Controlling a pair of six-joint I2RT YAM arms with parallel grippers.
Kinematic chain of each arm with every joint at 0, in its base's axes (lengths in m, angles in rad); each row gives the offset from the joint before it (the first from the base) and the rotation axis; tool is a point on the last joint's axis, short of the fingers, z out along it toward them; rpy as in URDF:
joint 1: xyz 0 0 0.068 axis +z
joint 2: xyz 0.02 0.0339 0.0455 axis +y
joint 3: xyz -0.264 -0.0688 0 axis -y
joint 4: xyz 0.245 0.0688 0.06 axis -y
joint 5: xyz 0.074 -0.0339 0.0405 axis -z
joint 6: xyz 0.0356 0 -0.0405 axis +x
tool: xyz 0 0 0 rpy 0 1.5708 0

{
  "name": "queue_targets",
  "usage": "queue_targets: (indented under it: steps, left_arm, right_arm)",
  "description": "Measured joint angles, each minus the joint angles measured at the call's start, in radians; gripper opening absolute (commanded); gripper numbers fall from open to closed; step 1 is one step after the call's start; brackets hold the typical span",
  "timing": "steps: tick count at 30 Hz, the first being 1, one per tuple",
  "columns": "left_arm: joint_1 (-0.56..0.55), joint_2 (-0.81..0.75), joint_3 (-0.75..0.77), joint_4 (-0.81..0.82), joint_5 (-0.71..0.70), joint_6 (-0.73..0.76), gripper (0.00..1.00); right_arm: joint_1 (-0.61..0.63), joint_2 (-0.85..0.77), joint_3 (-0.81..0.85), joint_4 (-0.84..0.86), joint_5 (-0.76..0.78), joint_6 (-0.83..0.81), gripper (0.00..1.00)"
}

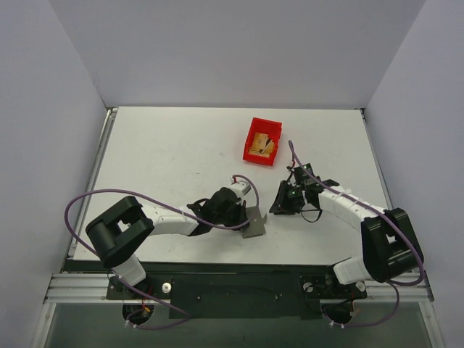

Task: Put the credit cards into the card holder
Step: Close the card holder at the center of the board.

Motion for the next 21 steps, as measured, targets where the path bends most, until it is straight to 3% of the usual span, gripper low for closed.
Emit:
queue_targets:
  steps: [21]
  left_arm:
    - [0.0, 0.0, 0.0, 0.0, 0.0, 0.001, 0.0]
  right_arm:
    - [0.053, 0.088, -0.016, 0.093, -0.14, 0.027, 0.15]
